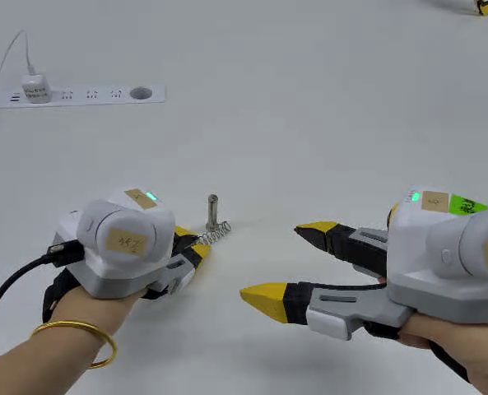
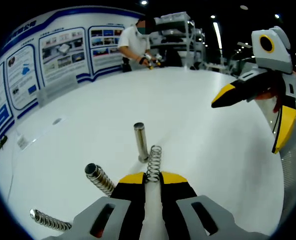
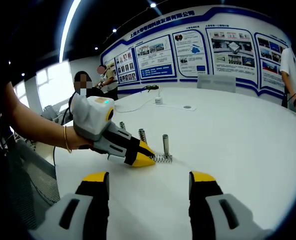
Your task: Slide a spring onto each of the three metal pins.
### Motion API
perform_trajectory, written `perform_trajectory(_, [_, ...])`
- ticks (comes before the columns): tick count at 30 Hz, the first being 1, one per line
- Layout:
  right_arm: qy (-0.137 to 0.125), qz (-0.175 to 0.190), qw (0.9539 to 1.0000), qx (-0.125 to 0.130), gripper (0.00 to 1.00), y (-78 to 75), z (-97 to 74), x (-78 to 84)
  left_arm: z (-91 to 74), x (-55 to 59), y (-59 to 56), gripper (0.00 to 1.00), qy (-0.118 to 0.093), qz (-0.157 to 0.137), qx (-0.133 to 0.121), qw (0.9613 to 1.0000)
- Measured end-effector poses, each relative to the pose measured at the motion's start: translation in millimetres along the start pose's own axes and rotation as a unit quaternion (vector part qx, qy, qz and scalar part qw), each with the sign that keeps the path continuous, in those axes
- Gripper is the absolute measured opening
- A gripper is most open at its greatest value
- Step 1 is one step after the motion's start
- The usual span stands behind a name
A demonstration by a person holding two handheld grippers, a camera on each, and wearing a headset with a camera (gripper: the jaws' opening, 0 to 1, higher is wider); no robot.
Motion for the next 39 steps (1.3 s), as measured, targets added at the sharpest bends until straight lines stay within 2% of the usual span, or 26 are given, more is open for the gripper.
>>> perform_trajectory(6, [-0.002,0.006,1.0,0.005,0.65,-2.3,0.1,-1.0,-2.4,2.1,-2.2,0.1,0.0,-0.009,0.007,0.9999])
perform_trajectory(12, [-0.005,0.021,0.9997,0.009,0.64,-4.3,-0.3,-2.3,-5.6,3.5,-5.5,0.1,0.0,-0.006,0.012,0.9999])
perform_trajectory(17, [-0.022,0.037,0.999,0.007,0.62,-4.3,-0.7,-7.7,-11.8,1.6,-10.0,0.1,-0.007,-0.004,0.016,0.9998])
perform_trajectory(25, [-0.027,0.041,0.9988,0.004,0.61,-1.6,2.8,-14.4,-25.3,-3.2,-13.6,0.1,-0.025,-0.004,0.013,0.9996])
perform_trajectory(33, [-0.042,0.071,0.9966,0.001,0.59,-1.9,5.9,-24.1,-45.3,-10.0,-19.4,0.1,-0.061,-0.014,0.007,0.998])
perform_trajectory(39, [-0.049,0.087,0.995,0.0,0.56,-1.1,10.1,-30.9,-55.9,-12.5,-26.5,0.1,-0.073,-0.009,0.006,0.9973])
Point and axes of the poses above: the centre of the closed fingertips' face, and the gripper's own axes: z roughly forward along the fingers, y roughly to its left, x roughly out of its underside, the point moved 9 cm from there along -z, roughly backward along the fingers, and after that the axes turned 6 degrees about x, right-handed, at the moved point
